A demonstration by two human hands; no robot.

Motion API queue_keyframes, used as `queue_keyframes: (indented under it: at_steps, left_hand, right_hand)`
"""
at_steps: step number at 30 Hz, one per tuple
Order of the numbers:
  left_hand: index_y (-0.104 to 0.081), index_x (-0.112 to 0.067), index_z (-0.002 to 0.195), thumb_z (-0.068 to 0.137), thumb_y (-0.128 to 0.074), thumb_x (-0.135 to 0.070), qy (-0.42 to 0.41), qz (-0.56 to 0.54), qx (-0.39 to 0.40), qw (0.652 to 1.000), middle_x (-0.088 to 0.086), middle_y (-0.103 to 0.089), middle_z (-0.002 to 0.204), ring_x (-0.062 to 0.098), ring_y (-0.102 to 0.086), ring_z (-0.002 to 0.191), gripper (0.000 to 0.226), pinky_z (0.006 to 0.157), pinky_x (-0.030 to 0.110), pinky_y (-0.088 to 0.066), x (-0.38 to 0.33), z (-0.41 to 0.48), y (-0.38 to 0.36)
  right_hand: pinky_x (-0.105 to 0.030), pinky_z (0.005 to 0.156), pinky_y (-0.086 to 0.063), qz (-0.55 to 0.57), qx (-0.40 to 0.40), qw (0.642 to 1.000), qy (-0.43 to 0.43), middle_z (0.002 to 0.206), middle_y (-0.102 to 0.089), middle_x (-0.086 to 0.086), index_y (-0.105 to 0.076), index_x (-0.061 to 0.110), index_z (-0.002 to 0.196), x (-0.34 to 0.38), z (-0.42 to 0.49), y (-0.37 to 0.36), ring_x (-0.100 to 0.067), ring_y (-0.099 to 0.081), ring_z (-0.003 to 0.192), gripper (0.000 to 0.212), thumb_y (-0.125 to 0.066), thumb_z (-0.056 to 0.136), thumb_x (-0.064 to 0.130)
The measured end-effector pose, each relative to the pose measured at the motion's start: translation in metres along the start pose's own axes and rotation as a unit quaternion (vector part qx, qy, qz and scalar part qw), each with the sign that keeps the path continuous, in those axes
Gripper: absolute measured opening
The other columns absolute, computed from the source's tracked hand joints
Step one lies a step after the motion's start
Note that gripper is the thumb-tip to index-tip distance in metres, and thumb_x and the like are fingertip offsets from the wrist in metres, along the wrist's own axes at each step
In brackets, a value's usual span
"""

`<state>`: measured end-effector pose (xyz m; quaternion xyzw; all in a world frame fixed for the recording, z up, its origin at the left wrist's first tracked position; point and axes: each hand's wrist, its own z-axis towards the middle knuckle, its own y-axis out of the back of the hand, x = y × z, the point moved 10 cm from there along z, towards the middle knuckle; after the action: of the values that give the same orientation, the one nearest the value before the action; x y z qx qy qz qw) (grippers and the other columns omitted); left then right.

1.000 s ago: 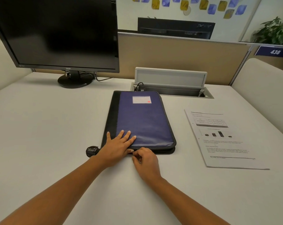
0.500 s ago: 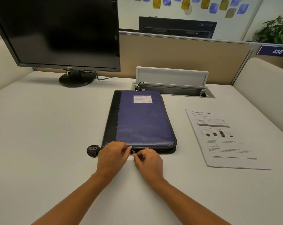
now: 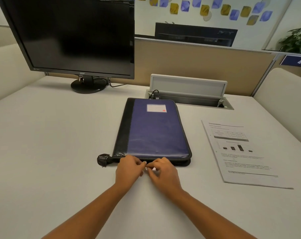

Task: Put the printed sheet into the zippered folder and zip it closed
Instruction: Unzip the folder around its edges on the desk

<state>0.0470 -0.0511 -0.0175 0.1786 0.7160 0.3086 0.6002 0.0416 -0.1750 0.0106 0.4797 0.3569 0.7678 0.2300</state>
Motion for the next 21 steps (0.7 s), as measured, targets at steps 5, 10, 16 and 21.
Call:
queue_keyframes:
  at_steps: [5,10,16,21]
  left_hand:
    - [-0.065,-0.013,0.062,0.08,-0.063,-0.022,-0.015,0.036,-0.028,0.999,0.003,-0.067,0.059,0.015,-0.06,0.055,0.021,0.059,0.027,-0.049,-0.004,-0.004,0.005]
    - [-0.042,-0.025,0.051,0.08,-0.061,-0.022,-0.036,0.105,-0.025,0.994,-0.002,-0.055,0.061,0.021,-0.061,0.07,0.034,0.065,0.03,-0.047,-0.009,-0.004,0.007]
    - [-0.035,-0.021,0.05,0.082,-0.057,-0.02,-0.039,0.128,-0.028,0.991,0.003,-0.056,0.065,0.021,-0.052,0.066,0.039,0.066,0.033,-0.046,-0.007,-0.007,0.01]
    - [-0.038,-0.022,0.049,0.079,-0.059,-0.016,0.009,0.092,-0.055,0.994,-0.002,-0.049,0.054,0.023,-0.051,0.062,0.037,0.063,0.03,-0.044,0.016,-0.013,0.033]
  right_hand:
    - [-0.032,0.073,-0.053,-0.051,-0.097,0.991,0.079,0.093,-0.069,-0.004,-0.068,0.012,0.096,0.008,0.017,0.033,-0.023,-0.059,0.093,0.017,-0.065,0.079,0.016]
    - [-0.042,0.115,-0.01,-0.17,0.093,0.981,0.015,0.151,-0.028,0.003,-0.03,0.026,0.14,-0.04,0.029,-0.003,-0.016,-0.017,0.141,0.063,-0.041,0.086,0.058]
    - [-0.05,0.114,-0.001,-0.255,0.132,0.958,0.014,0.155,-0.012,0.004,-0.008,0.032,0.143,-0.052,0.027,-0.013,-0.017,-0.005,0.143,0.083,0.007,0.07,0.067]
    - [-0.053,0.114,-0.004,-0.273,0.133,0.953,0.01,0.155,-0.012,0.003,-0.008,0.029,0.144,-0.052,0.026,-0.016,-0.019,-0.005,0.143,0.086,0.013,0.068,0.065]
